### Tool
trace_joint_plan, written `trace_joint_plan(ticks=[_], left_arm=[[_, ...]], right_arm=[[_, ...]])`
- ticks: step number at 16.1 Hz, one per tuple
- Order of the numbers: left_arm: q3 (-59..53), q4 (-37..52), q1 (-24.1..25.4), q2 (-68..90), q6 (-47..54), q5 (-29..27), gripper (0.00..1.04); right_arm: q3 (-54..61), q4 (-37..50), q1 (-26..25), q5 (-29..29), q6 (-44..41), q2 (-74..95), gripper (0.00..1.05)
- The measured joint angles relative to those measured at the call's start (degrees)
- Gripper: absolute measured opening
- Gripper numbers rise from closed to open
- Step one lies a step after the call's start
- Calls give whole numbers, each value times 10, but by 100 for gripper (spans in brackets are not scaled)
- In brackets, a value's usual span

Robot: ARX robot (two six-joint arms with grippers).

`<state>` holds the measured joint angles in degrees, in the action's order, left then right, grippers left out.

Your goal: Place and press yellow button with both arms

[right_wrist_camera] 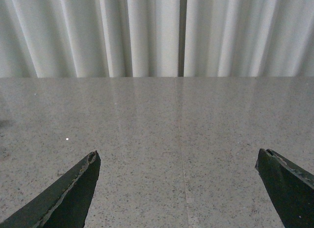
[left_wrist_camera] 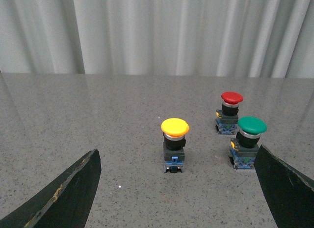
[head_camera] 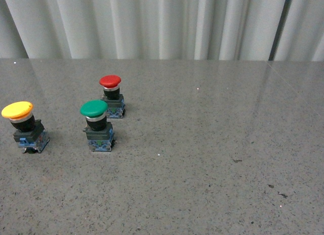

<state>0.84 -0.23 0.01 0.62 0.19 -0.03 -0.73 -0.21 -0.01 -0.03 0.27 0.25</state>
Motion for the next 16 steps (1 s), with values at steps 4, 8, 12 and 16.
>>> trace_joint_plan(ticks=[4,8,12,16], left_arm=[[0,0,0,0,0,0,98],[0,0,0,0,0,0,98],[0,0,0,0,0,0,98],[169,101,-12,315,22,-170,98]], right_arm=[[0,0,0,0,0,0,98],[0,0,0,0,0,0,98],[0,0,0,0,0,0,98],[0,-1,0,0,0,0,98]])
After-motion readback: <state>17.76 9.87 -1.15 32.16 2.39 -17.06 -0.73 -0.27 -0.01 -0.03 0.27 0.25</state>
